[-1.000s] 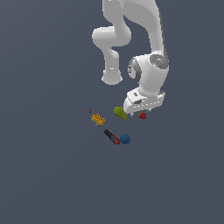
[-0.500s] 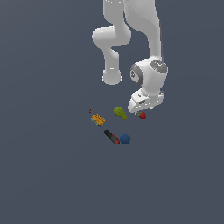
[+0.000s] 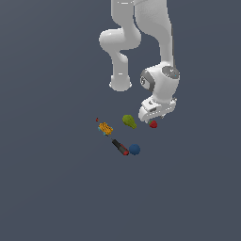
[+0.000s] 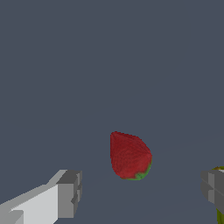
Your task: Pick up a designated object from a clutter of objects.
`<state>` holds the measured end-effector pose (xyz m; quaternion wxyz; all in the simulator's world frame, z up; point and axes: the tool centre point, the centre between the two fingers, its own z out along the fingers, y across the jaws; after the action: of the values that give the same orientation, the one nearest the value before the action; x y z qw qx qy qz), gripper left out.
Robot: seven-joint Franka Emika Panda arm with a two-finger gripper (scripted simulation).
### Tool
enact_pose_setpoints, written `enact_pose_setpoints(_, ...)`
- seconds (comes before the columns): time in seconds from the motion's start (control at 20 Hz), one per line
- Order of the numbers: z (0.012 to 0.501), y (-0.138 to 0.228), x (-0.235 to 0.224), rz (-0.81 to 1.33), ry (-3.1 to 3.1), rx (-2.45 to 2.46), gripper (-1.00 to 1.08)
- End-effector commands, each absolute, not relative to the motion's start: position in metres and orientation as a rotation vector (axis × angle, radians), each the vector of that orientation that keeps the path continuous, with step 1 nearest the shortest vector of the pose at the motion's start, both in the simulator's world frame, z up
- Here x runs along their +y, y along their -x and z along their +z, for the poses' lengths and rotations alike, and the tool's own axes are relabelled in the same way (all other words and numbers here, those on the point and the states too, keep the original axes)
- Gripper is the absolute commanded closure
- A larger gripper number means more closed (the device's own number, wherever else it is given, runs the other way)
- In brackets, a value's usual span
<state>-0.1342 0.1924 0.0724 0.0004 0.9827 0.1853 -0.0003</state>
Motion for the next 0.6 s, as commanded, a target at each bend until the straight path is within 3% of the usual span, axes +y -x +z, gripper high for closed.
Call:
enact_pose_setpoints(0.0, 0.069, 0.134, 0.192, -0.001, -3.086, 0.582, -0.92)
enact_pose_setpoints(0.55, 0.030, 0.136, 0.192, -0.001, -3.087, 0.584, -0.92)
